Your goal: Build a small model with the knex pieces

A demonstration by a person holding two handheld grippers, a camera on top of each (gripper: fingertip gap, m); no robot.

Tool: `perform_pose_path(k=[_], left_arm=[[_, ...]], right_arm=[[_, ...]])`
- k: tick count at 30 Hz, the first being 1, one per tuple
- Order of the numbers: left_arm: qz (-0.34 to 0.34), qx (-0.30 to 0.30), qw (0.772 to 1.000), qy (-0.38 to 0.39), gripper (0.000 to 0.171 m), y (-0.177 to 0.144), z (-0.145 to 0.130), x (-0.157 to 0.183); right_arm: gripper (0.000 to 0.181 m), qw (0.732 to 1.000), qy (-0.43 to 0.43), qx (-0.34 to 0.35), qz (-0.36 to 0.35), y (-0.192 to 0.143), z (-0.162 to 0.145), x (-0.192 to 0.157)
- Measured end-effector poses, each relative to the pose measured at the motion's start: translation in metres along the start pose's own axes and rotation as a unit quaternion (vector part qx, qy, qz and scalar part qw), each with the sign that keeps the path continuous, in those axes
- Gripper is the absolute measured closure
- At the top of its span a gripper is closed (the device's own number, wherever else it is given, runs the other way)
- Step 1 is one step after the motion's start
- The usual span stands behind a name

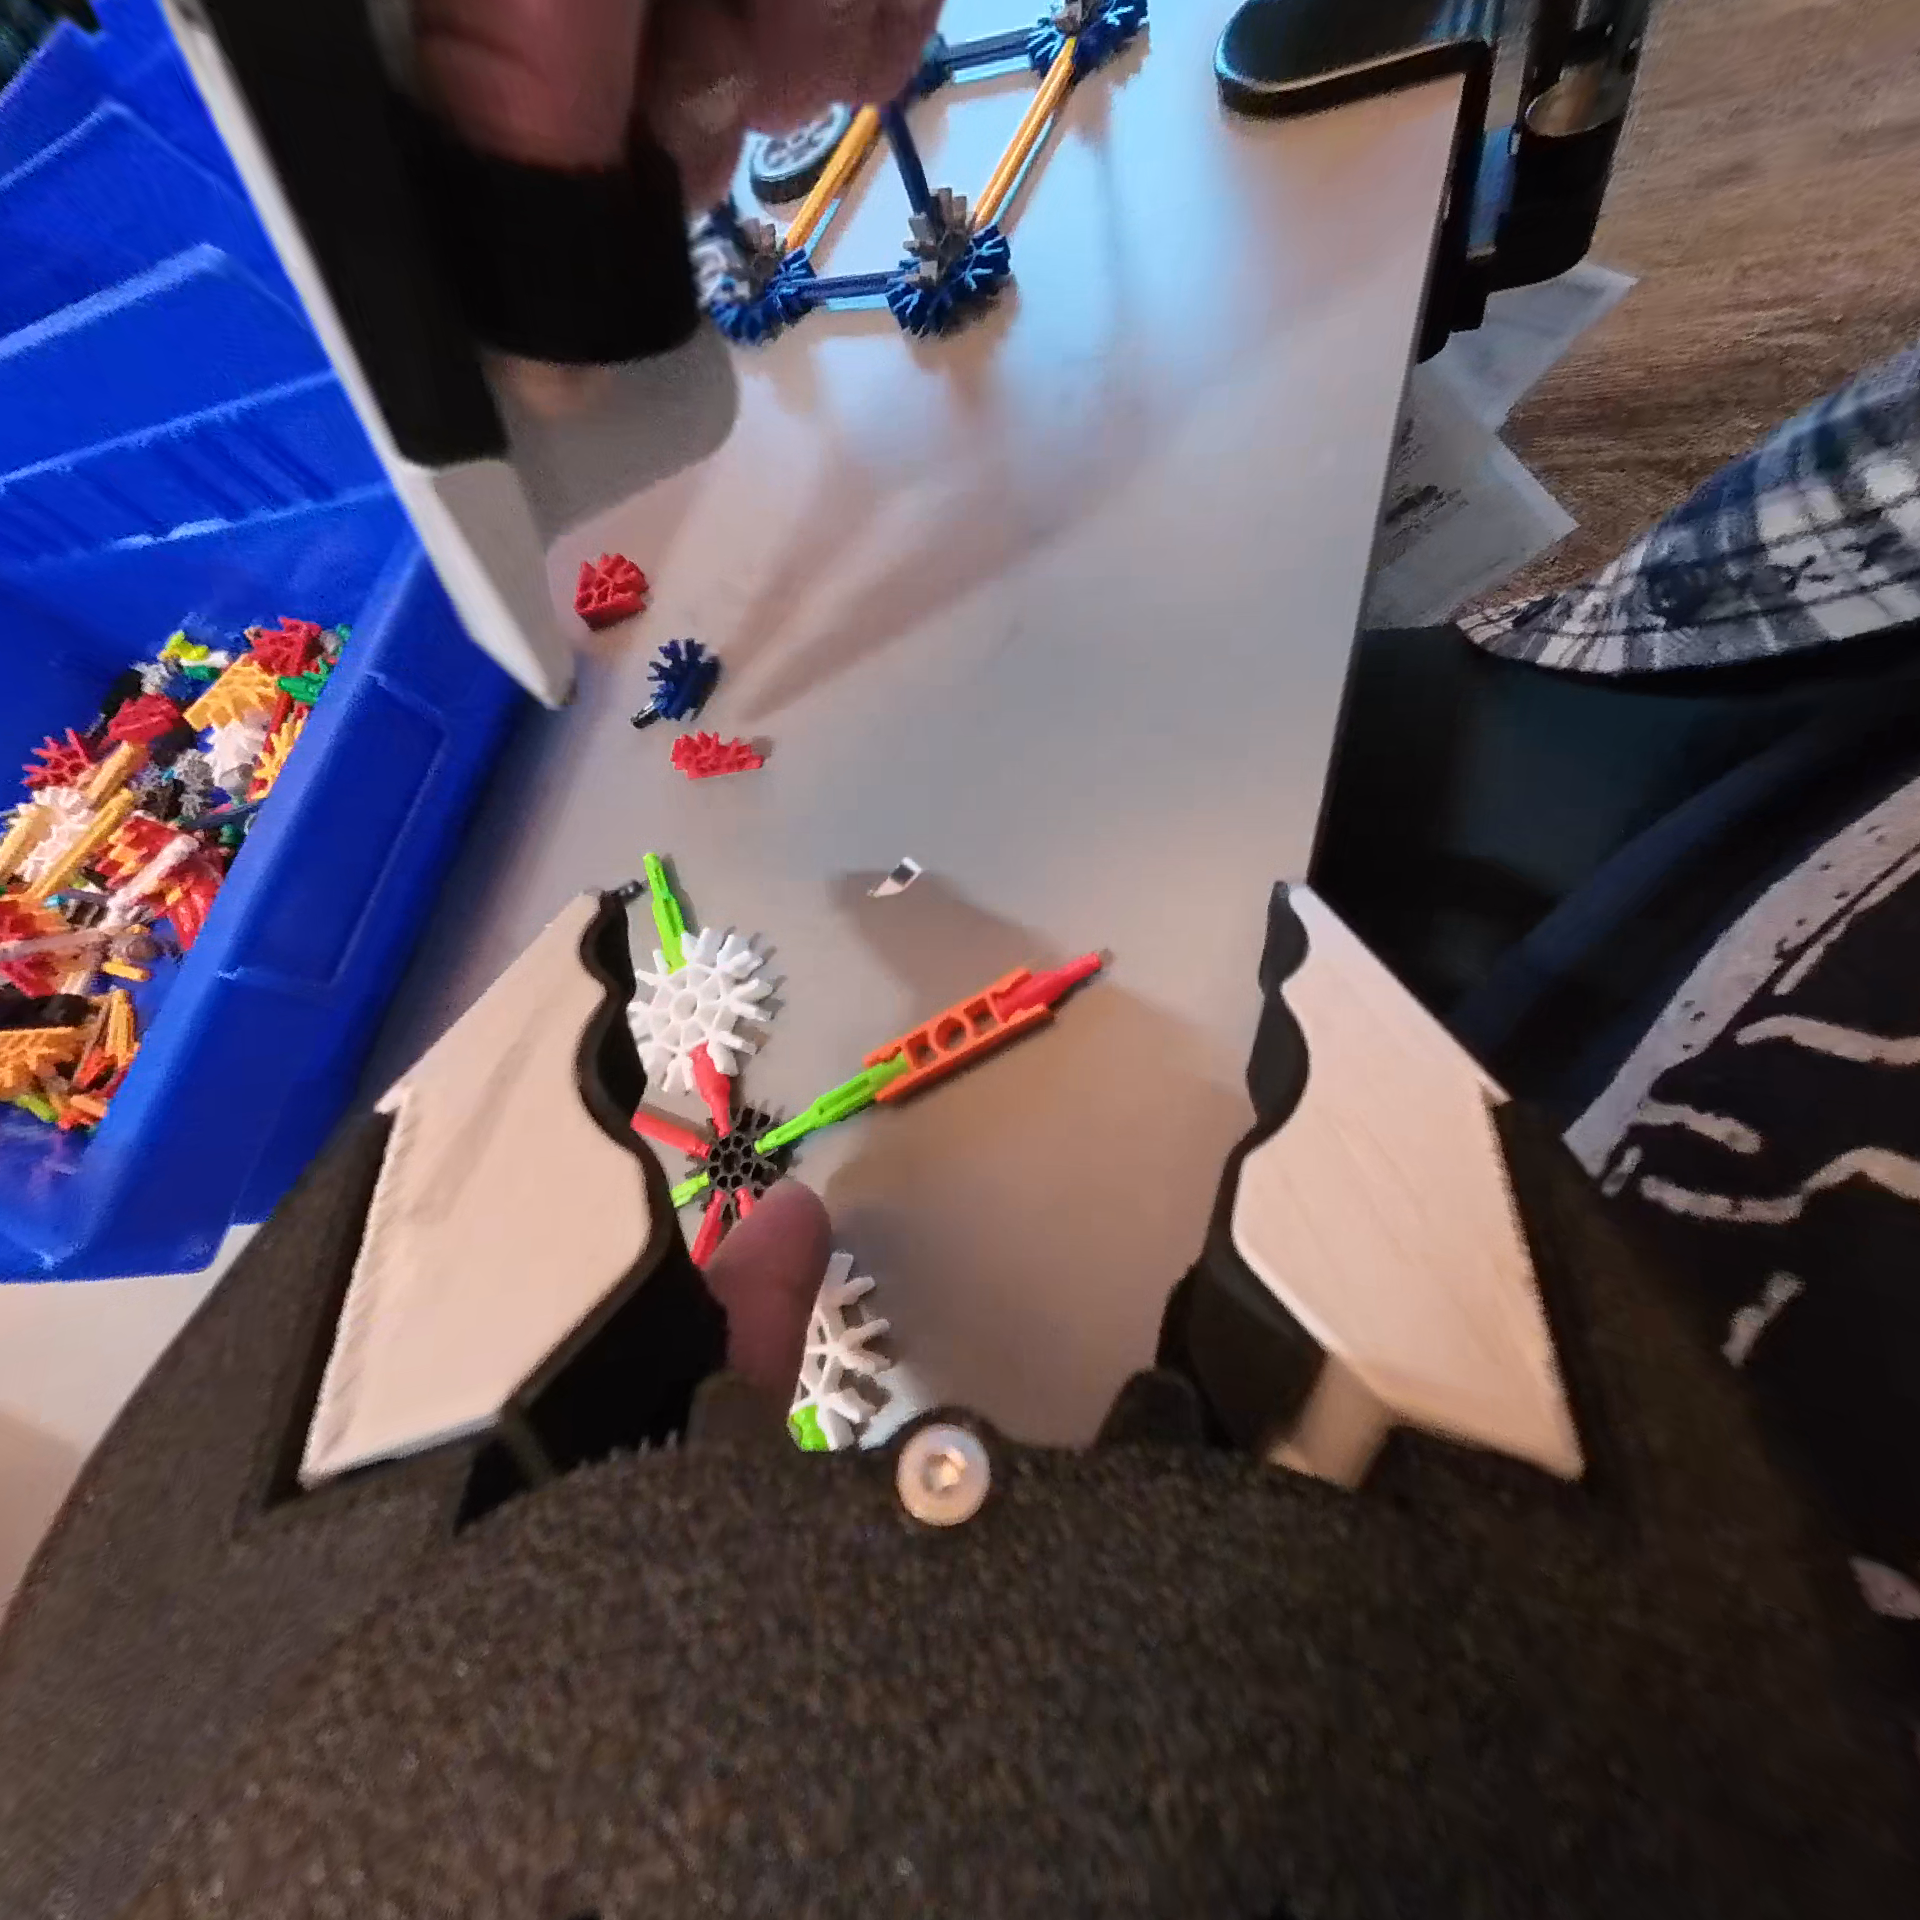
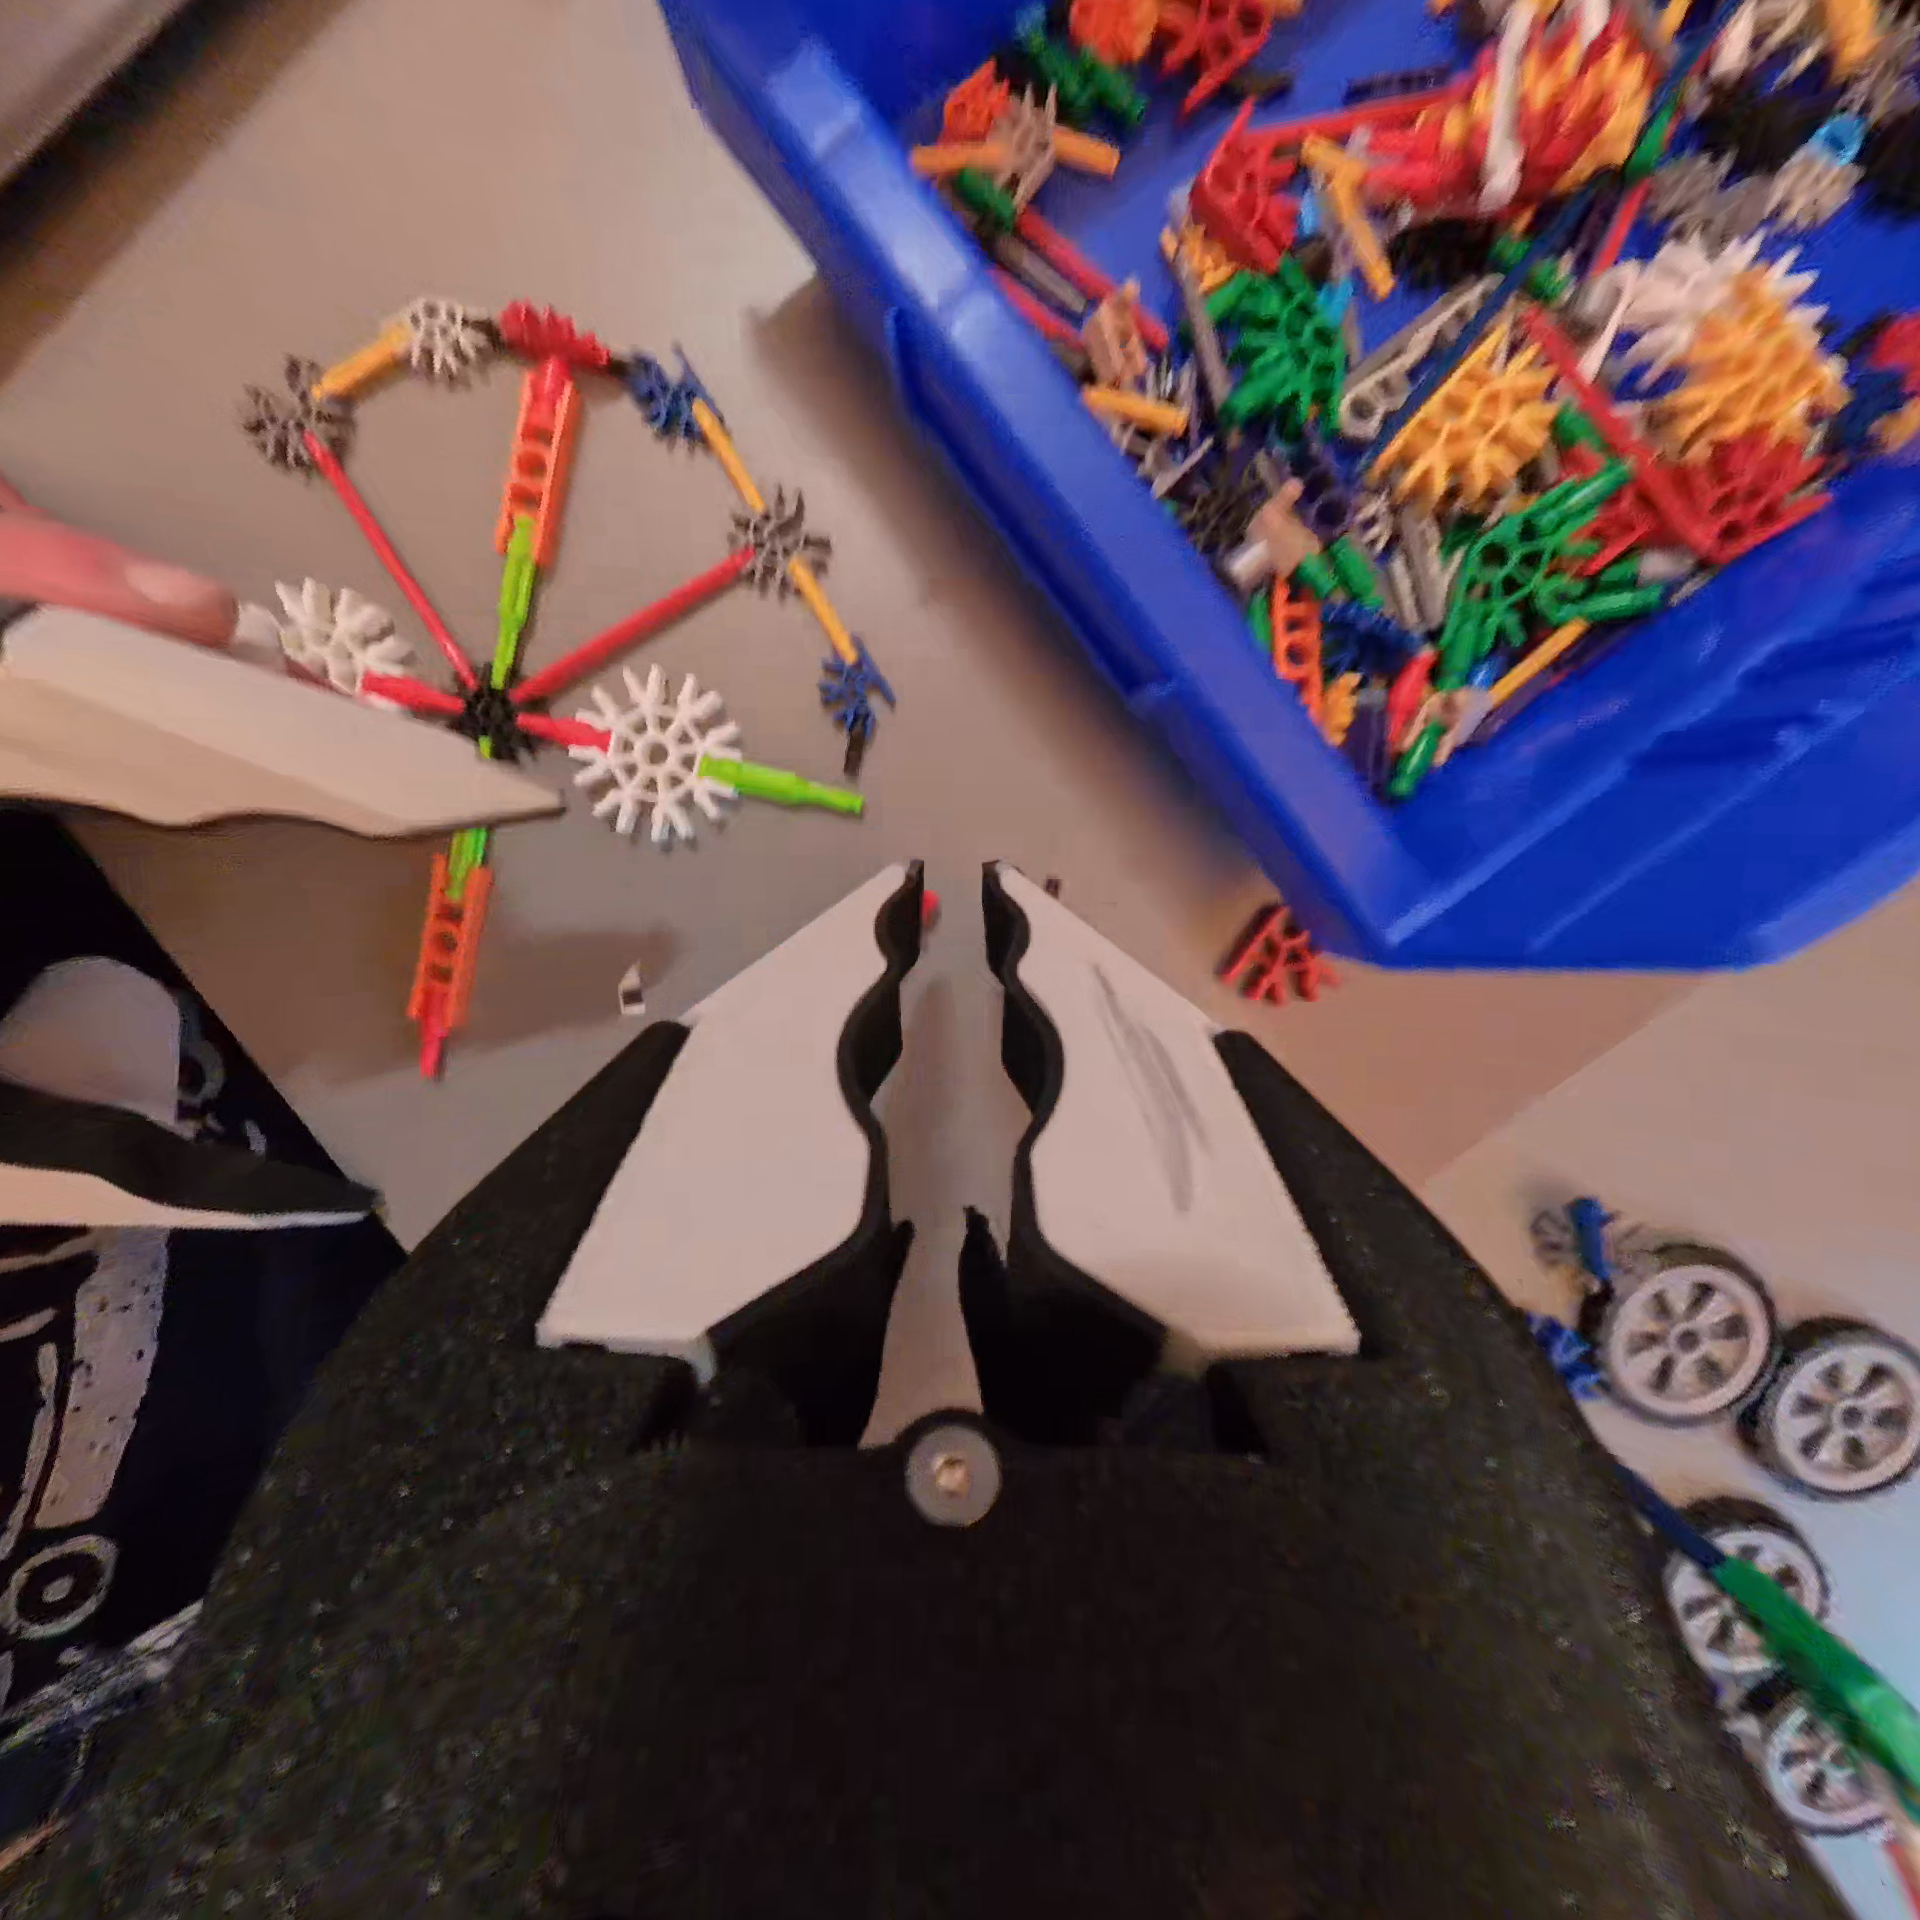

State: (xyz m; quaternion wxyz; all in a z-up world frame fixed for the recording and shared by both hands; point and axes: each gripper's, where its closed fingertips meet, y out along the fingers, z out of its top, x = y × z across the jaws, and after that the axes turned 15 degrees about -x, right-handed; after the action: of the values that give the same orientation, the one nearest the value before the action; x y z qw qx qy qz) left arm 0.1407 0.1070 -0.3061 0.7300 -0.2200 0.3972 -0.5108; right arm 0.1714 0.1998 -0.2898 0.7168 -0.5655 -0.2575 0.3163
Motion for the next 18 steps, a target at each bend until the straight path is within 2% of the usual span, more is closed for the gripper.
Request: perform_pose_path(k=[3, 6, 10, 18], left_arm=[[0.008, 0.0, 1.0, 0.002, 0.053, 0.001, 0.0, -0.002], [0.015, -0.001, 1.0, -0.001, 0.054, 0.001, -0.001, -0.005], [0.022, -0.006, 1.0, -0.006, 0.054, 0.001, -0.003, -0.008], [0.04, -0.003, 0.999, -0.016, 0.054, -0.002, -0.005, -0.013]], right_arm=[[0.164, 1.0, 0.001, -0.016, -0.003, 0.012, -0.014, -0.006], [0.163, 1.0, 0.005, -0.007, 0.003, 0.02, -0.015, -0.011], [0.176, 1.0, -0.002, -0.001, -0.011, 0.027, -0.012, -0.011], [0.178, 1.0, -0.007, 0.021, -0.006, 0.021, -0.009, -0.012]])
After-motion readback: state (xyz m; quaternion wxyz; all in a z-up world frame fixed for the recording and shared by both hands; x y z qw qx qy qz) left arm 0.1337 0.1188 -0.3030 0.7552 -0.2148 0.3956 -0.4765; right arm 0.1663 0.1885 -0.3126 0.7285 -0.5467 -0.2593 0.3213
